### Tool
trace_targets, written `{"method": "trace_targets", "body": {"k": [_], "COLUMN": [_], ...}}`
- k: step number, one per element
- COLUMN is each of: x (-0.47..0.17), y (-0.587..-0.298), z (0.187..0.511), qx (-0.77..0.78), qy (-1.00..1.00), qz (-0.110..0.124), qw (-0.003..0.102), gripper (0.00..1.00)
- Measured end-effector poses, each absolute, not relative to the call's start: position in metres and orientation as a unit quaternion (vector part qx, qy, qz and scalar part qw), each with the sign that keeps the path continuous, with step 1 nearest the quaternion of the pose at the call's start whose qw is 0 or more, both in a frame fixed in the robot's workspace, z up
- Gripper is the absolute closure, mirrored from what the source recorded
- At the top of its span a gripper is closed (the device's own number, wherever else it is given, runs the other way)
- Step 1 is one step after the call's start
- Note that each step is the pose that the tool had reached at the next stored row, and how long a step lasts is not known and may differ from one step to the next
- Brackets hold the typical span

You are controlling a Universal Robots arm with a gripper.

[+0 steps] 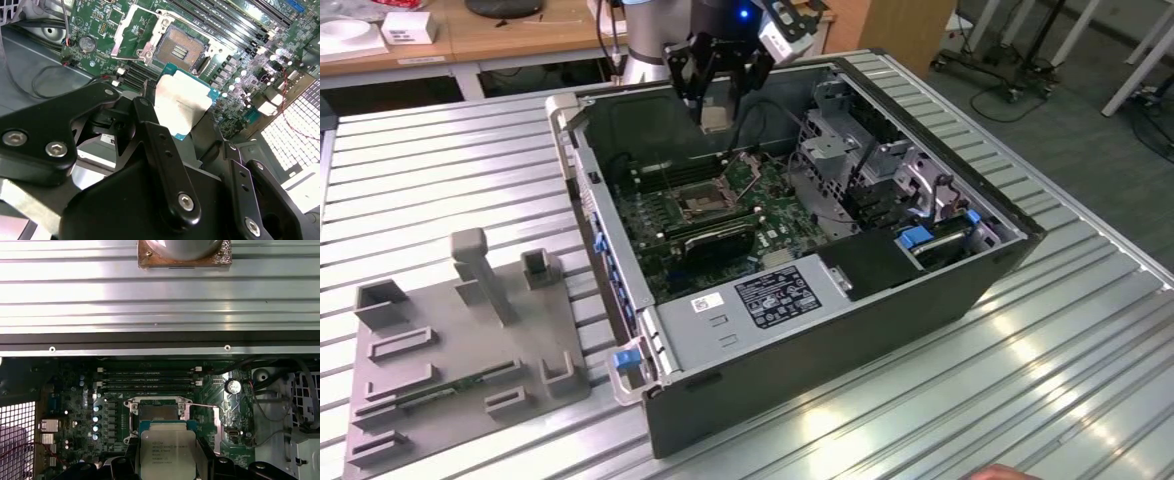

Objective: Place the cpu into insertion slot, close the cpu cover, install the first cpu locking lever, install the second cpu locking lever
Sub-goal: 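Place the cpu into insertion slot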

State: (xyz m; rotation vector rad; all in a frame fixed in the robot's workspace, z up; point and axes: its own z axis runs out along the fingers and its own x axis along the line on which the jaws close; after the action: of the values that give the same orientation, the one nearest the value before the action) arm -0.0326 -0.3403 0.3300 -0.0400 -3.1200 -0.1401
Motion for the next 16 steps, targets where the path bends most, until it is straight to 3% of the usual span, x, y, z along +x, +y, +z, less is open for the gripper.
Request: {"method": "trace_targets", "body": {"k": [16], "x": [-0.0326], "y": [-0.3403], "z": [0.3245], "qx": [-0.013], "qy": [-0.999], "qz": [-0.045], "qw": [0.009], "gripper": [0.46]}}
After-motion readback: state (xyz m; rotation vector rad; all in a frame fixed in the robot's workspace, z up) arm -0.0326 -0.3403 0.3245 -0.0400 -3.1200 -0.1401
